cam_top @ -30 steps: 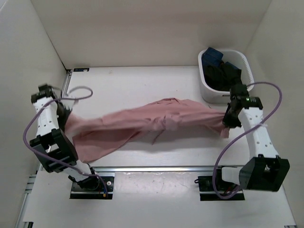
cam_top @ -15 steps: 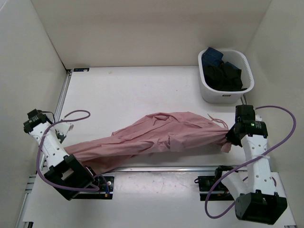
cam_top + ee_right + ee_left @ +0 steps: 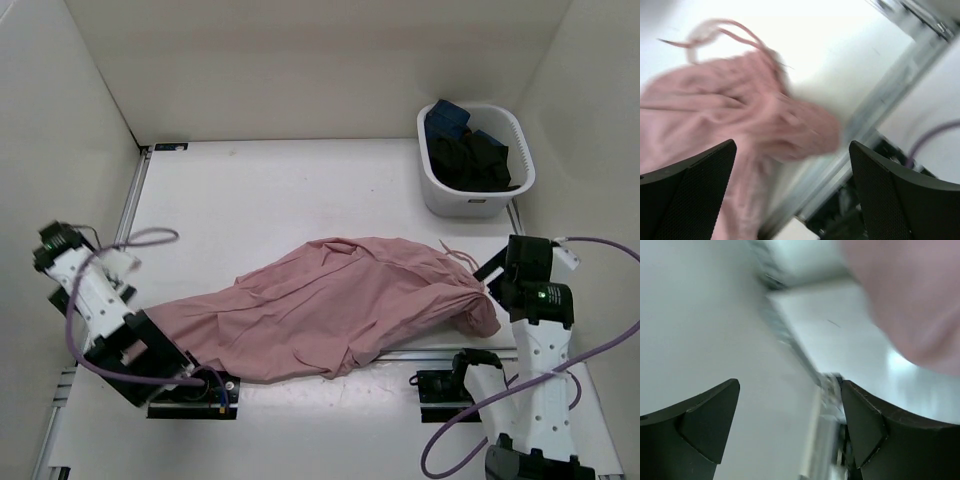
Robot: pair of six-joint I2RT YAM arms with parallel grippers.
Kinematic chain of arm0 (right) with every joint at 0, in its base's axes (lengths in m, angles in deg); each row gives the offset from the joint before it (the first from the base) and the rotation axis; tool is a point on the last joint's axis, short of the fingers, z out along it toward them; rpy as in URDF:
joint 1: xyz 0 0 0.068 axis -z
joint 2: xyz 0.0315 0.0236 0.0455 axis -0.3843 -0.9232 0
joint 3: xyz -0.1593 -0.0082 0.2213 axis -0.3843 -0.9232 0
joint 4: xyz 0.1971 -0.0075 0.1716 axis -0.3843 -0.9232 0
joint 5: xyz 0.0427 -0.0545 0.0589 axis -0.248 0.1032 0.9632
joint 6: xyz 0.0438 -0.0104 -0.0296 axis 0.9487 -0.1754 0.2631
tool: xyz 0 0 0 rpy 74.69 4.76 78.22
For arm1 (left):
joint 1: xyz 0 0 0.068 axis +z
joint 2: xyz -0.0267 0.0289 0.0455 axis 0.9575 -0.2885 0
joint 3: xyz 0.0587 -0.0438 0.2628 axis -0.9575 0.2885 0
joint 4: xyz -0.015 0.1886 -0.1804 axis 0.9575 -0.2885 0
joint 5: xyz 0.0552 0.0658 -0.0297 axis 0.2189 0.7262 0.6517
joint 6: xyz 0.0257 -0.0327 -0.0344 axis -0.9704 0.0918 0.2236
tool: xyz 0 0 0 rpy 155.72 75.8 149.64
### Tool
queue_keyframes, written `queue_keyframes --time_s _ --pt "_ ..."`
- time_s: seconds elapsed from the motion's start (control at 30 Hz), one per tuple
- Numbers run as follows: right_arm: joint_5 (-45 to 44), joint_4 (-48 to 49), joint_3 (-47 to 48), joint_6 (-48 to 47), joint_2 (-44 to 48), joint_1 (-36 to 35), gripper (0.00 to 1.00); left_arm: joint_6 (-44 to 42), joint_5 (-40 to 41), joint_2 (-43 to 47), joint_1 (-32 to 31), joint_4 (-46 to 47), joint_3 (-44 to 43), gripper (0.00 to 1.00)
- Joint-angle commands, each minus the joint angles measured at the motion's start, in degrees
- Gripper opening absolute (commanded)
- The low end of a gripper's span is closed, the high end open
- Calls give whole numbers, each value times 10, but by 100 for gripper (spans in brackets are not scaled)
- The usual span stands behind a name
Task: Fold and stack the trousers
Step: Flatten the trousers out
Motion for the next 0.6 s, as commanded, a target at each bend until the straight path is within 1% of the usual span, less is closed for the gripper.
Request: queue_keyframes --time_s 0.0,0.03,0.07,0.1,0.13,0.17,0.2,0.23,0.27,0.3,0.47,0.5,0.57 --pt "76 135 25 -95 -27 1 97 58 -121 -95 -7 32 -154 94" --pt "142 154 25 -124 -49 1 97 78 -142 -119 -21 18 -175 94" --pt "159 164 32 -133 -77 -12 97 90 -170 -137 -57 18 -185 95" --pt "159 164 42 -134 -145 -20 99 95 -176 -159 -79 18 -178 97" --pt "159 158 56 -143 -180 -35 99 95 -176 -165 -102 29 -164 98" --pt "159 157 81 -148 -245 -36 99 95 -182 -165 -145 42 -144 100" --pt "177 151 88 -157 -269 -42 99 95 -182 -171 -165 57 -102 100" --pt "187 151 88 -157 -288 -42 99 95 -182 -172 -184 85 -80 100" --pt "192 160 88 -151 -310 -42 99 88 -182 -179 -215 97 -61 100" --pt "202 165 76 -151 -317 -42 99 88 -192 -189 -229 107 -34 100" --pt "184 165 21 -112 -363 -42 99 100 -283 -215 -322 113 -8 100" --pt "178 165 11 -105 -370 -37 99 106 -284 -222 -362 113 10 100" --pt "178 171 -17 -91 -397 -36 99 117 -289 -232 -400 121 32 100"
